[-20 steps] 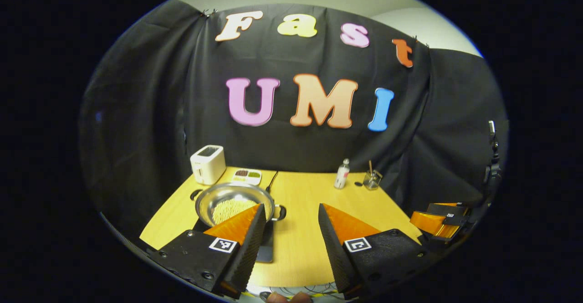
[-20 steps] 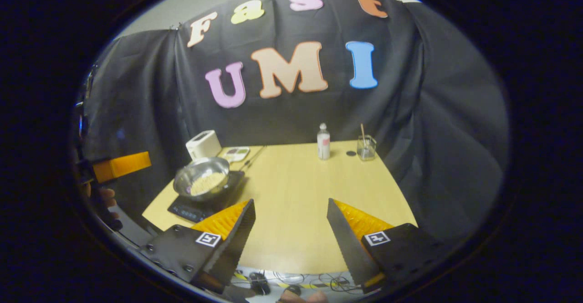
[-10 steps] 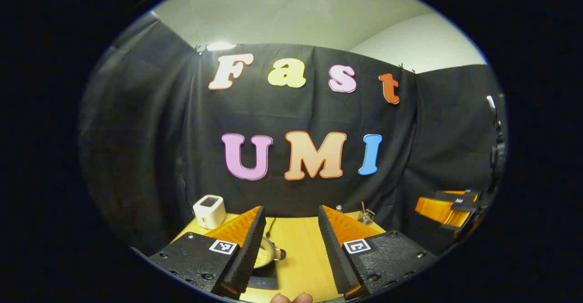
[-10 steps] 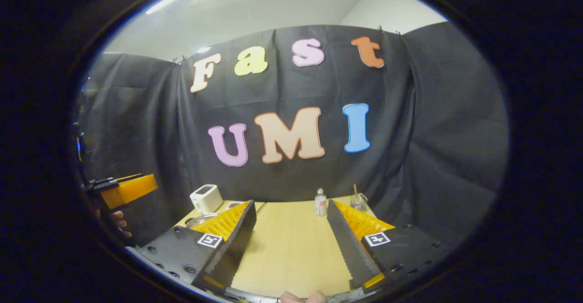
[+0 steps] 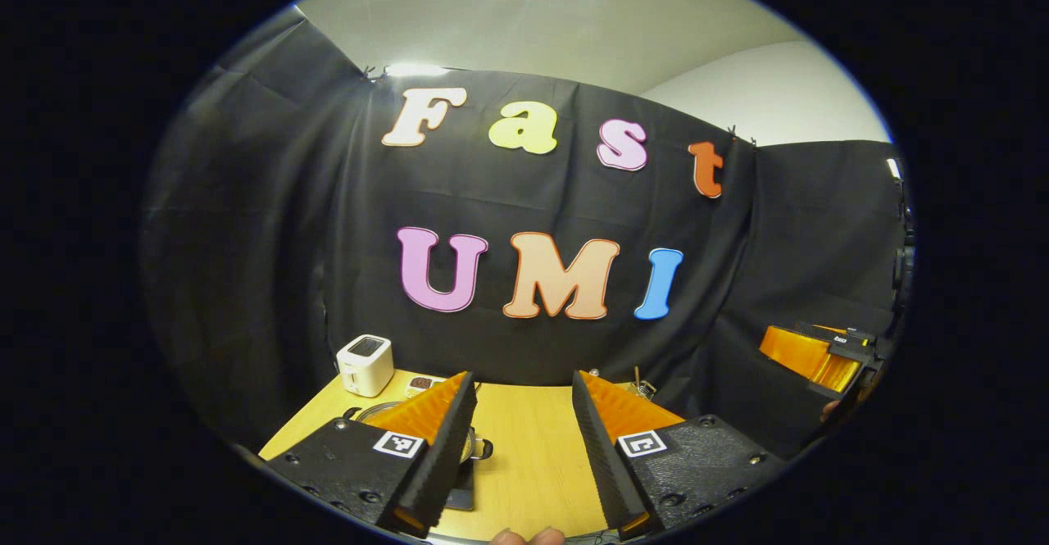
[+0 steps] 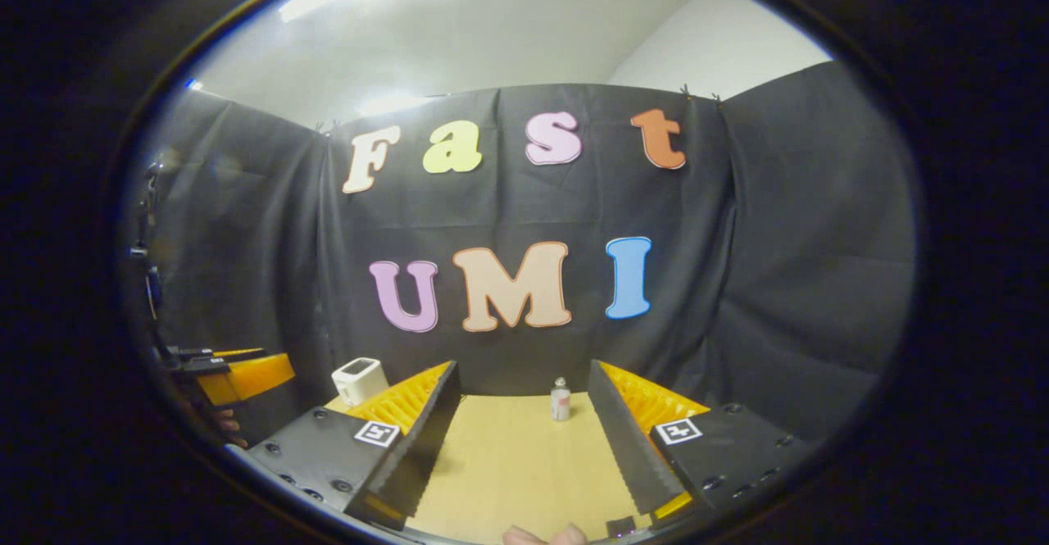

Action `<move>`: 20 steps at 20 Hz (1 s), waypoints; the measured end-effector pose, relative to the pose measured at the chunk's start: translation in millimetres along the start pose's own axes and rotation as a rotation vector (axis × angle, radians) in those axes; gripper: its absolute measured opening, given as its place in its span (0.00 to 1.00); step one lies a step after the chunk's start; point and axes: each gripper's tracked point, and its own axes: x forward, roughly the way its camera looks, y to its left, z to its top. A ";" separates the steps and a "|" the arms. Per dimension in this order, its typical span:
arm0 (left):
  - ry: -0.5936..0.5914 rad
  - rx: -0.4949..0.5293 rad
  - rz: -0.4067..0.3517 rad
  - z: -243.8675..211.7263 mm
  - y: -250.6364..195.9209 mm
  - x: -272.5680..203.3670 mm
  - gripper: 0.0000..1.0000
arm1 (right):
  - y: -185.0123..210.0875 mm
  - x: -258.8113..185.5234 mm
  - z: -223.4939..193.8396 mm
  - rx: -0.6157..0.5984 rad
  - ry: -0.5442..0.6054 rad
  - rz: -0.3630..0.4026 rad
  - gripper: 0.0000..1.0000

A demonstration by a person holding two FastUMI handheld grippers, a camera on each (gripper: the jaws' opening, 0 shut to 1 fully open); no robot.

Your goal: First push the handle of the pot to place it horizontally, then grasp the pot with both hands and set it on the induction cooktop.

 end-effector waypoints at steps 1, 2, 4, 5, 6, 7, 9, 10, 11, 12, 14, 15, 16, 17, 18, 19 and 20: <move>-0.009 -0.011 -0.010 3.1 -15.1 0.7 0.78 | -8.4 0.1 5.0 0.003 -0.020 0.003 0.94; -0.010 -0.015 -0.010 4.0 -25.4 4.0 0.73 | -20.6 1.0 9.6 0.000 -0.032 -0.003 0.94; -0.005 -0.013 0.000 3.3 -42.1 3.0 0.73 | -39.4 0.9 6.5 0.021 -0.007 0.009 0.94; -0.028 -0.015 -0.002 8.4 -52.1 4.9 0.74 | -48.3 4.2 8.6 0.033 -0.010 0.012 0.94; -0.034 -0.010 -0.001 10.1 -61.3 7.7 0.73 | -58.3 7.5 11.0 0.040 -0.014 0.013 0.94; -0.036 -0.006 0.007 9.6 -66.8 7.4 0.74 | -65.6 9.5 10.0 0.043 -0.011 0.022 0.96; -0.042 -0.016 0.023 8.9 -76.3 9.2 0.74 | -80.2 12.0 10.0 0.042 -0.013 0.034 0.96; -0.037 -0.027 0.026 7.5 -81.2 9.2 0.69 | -86.6 13.4 10.6 0.048 -0.018 0.035 0.94; -0.029 -0.030 0.027 5.6 -84.8 8.5 0.74 | -91.1 14.7 9.2 0.063 -0.014 0.033 0.96; -0.024 -0.021 0.029 3.7 -85.0 7.0 0.73 | -92.3 16.6 7.1 0.084 -0.004 0.038 0.94; -0.020 0.021 0.036 4.7 -81.4 8.2 0.74 | -92.0 20.3 9.2 0.109 -0.003 0.046 0.94; -0.017 0.036 0.042 5.2 -79.4 9.4 0.74 | -93.4 23.2 10.9 0.104 -0.012 0.044 0.96; -0.018 0.037 0.046 6.1 -78.5 10.8 0.74 | -94.2 27.1 9.4 0.092 -0.010 0.041 0.94; -0.022 0.031 0.044 7.4 -79.6 11.6 0.73 | -90.8 28.0 5.5 0.089 -0.002 0.045 0.96; -0.020 0.026 0.043 8.5 -79.8 12.3 0.74 | -85.4 28.9 4.7 0.094 0.002 0.055 0.94; -0.018 0.025 0.040 7.0 -79.1 13.6 0.74 | -80.6 30.2 6.1 0.097 0.000 0.061 0.94; -0.019 0.027 0.041 7.6 -77.6 15.5 0.73 | -79.5 31.5 6.6 0.090 -0.001 0.062 0.94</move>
